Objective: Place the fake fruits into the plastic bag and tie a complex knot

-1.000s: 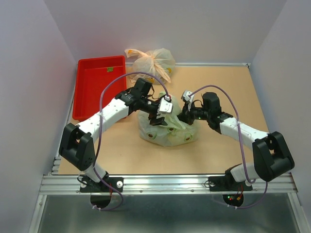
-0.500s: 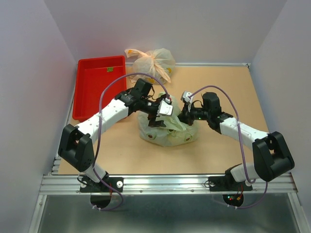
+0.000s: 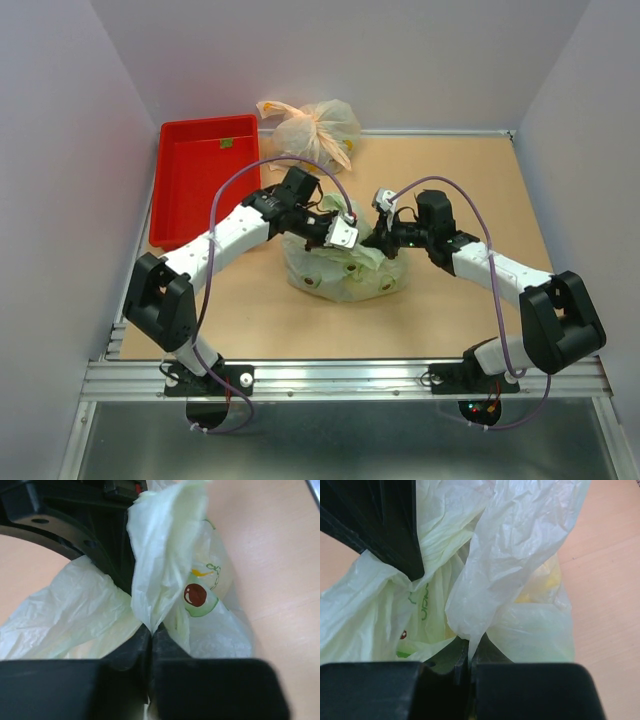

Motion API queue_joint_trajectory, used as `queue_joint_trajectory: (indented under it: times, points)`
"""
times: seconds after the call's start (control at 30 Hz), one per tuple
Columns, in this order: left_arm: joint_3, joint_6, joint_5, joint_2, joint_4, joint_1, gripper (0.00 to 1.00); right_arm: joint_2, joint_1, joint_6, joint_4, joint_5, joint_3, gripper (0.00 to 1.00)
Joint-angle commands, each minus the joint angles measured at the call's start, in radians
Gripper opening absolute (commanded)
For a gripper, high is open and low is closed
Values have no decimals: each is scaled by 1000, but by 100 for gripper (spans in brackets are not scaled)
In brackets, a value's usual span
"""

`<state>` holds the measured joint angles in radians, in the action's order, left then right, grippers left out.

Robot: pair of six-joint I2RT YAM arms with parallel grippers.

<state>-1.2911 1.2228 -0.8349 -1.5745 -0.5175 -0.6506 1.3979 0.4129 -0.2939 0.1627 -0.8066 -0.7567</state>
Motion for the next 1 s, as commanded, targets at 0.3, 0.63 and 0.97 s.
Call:
queue_joint_trajectory:
  times: [0.3, 0.63, 0.97]
  points:
    - [7, -734, -213, -13, 344, 152, 0, -60, 4, -34, 52, -17, 19, 6]
    - [93, -1035, -211, -16, 594, 140, 0, -62, 4, 51, 164, -11, 28, 26]
    - [124, -1145, -175, -28, 645, 138, 0, -102, 4, 125, 222, -19, 62, 66]
